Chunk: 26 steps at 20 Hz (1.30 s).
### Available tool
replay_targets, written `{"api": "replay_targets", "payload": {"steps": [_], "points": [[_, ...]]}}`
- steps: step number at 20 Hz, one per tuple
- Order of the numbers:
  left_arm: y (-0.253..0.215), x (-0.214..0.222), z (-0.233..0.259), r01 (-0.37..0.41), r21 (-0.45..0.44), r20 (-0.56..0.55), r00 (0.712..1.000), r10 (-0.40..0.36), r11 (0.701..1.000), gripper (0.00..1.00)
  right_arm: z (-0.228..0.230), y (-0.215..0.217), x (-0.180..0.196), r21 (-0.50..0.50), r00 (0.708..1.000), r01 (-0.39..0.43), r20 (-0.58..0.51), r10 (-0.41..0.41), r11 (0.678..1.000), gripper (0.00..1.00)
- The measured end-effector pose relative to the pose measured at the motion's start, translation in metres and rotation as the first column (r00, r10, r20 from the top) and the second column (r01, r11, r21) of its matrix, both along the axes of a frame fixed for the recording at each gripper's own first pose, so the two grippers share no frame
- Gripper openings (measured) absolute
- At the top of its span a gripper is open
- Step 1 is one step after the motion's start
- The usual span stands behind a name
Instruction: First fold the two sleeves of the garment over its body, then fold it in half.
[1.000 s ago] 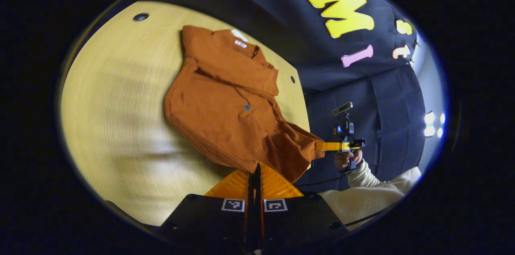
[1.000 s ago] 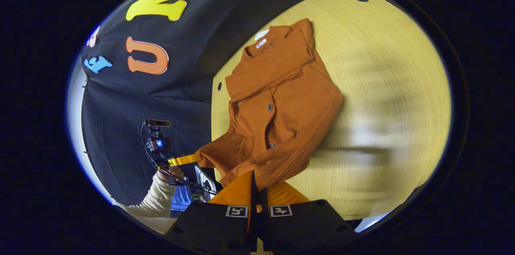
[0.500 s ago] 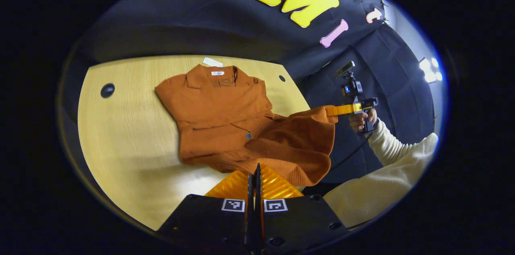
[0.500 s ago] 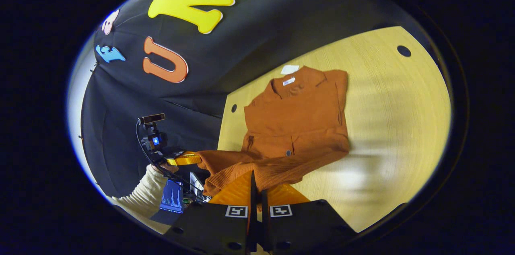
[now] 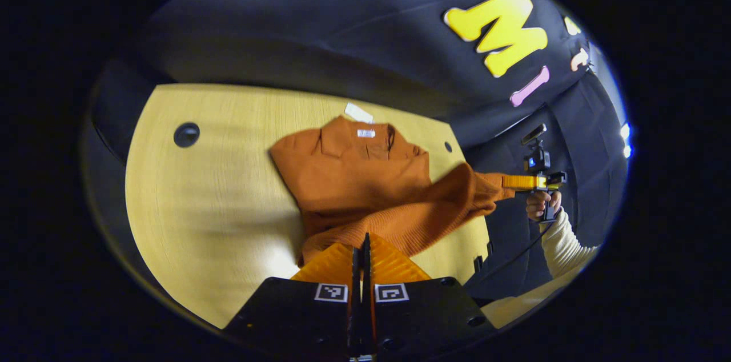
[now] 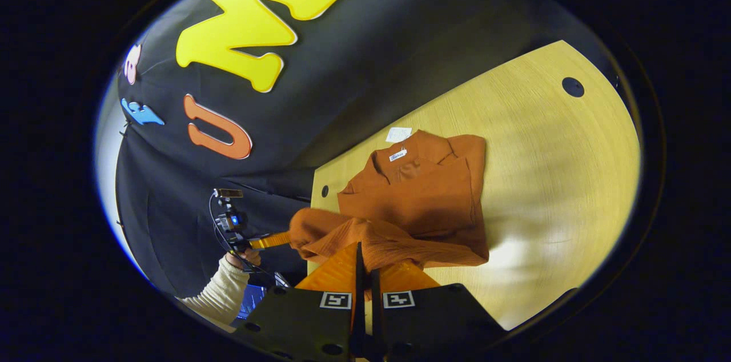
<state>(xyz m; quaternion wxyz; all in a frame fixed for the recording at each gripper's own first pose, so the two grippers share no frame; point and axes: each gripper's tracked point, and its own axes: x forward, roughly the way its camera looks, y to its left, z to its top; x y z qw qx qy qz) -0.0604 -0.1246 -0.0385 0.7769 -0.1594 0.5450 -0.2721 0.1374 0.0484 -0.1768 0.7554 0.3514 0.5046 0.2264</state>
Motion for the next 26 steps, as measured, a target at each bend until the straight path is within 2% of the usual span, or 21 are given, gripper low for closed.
{"api": "replay_targets", "payload": {"steps": [2, 4, 5, 7, 8, 10, 11, 13, 15, 16, 17, 18, 19, 20, 21, 23, 24, 26], "points": [[-0.004, -0.014, -0.001, 0.072, 0.035, -0.031, 0.997, -0.071, 0.997, 0.04, -0.002, 0.001, -0.001, -0.008, 1.0, -0.017, 0.012, 0.017, 1.0, 0.05], [-0.015, -0.029, -0.002, 0.096, 0.012, -0.102, 0.99, -0.094, 0.995, 0.03, -0.001, 0.003, 0.006, 0.002, 1.0, -0.011, 0.023, 0.011, 1.0, 0.05], [-0.02, -0.039, -0.005, 0.126, 0.029, -0.127, 0.984, -0.121, 0.992, 0.04, 0.0, 0.004, 0.01, 0.01, 1.0, -0.011, 0.029, 0.011, 1.0, 0.05], [-0.015, -0.05, -0.014, 0.186, 0.08, -0.12, 0.977, -0.175, 0.979, 0.04, 0.0, 0.003, 0.012, 0.023, 0.999, -0.015, 0.039, 0.014, 1.0, 0.05], [-0.011, -0.049, -0.011, 0.191, 0.114, -0.093, 0.979, -0.181, 0.975, 0.04, 0.0, 0.001, 0.012, 0.026, 0.999, -0.02, 0.044, 0.018, 0.999, 0.05], [-0.02, -0.032, 0.003, 0.183, 0.118, -0.016, 0.983, -0.183, 0.976, 0.04, 0.0, -0.001, 0.019, 0.03, 0.998, -0.02, 0.058, 0.018, 0.999, 0.08], [-0.024, -0.021, 0.007, 0.18, 0.119, 0.026, 0.982, -0.184, 0.976, 0.03, 0.0, -0.004, 0.025, 0.029, 0.998, -0.014, 0.068, 0.012, 0.999, 0.06], [-0.018, 0.002, 0.007, 0.145, 0.152, 0.122, 0.979, -0.164, 0.978, 0.04, -0.002, -0.011, 0.04, 0.031, 0.996, 0.014, 0.082, -0.017, 0.999, 0.06], [0.006, 0.033, 0.01, 0.033, 0.167, 0.221, 0.973, -0.07, 0.985, 0.03, -0.003, -0.017, 0.058, 0.04, 0.994, 0.051, 0.093, -0.054, 0.998, 0.08], [0.02, 0.043, 0.014, -0.03, 0.146, 0.24, 0.971, -0.006, 0.989, 0.03, -0.005, -0.022, 0.067, 0.044, 0.992, 0.072, 0.1, -0.076, 0.996, 0.05], [0.037, 0.057, 0.019, -0.108, 0.112, 0.266, 0.961, 0.075, 0.988, 0.04, -0.004, -0.028, 0.079, 0.057, 0.988, 0.101, 0.114, -0.107, 0.993, 0.05], [0.051, 0.073, 0.027, -0.188, 0.046, 0.299, 0.94, 0.166, 0.981, 0.0, -0.002, -0.031, 0.089, 0.083, 0.982, 0.134, 0.125, -0.143, 0.988, 0.05], [0.057, 0.085, 0.036, -0.246, -0.05, 0.32, 0.914, 0.249, 0.968, 0.04, -0.005, -0.036, 0.1, 0.1, 0.976, 0.163, 0.126, -0.175, 0.982, 0.05], [0.059, 0.09, 0.041, -0.276, -0.128, 0.308, 0.902, 0.303, 0.952, 0.03, -0.017, -0.04, 0.108, 0.087, 0.974, 0.185, 0.118, -0.195, 0.979, 0.07], [0.06, 0.094, 0.032, -0.304, -0.163, 0.27, 0.901, 0.339, 0.939, 0.03, -0.034, -0.043, 0.118, 0.068, 0.973, 0.201, 0.101, -0.207, 0.977, 0.05], [0.076, 0.095, 0.017, -0.346, -0.173, 0.175, 0.911, 0.375, 0.922, 0.03, -0.073, -0.04, 0.137, 0.061, 0.972, 0.227, 0.043, -0.229, 0.972, 0.06], [0.085, 0.102, 0.011, -0.374, -0.195, 0.153, 0.902, 0.405, 0.907, 0.03, -0.084, -0.036, 0.148, 0.088, 0.968, 0.246, 0.026, -0.249, 0.965, 0.06], [0.116, 0.116, 0.019, -0.439, -0.298, 0.122, 0.863, 0.49, 0.848, 0.03, -0.11, -0.039, 0.17, 0.109, 0.946, 0.321, 0.003, -0.323, 0.941, 0.05]]}}
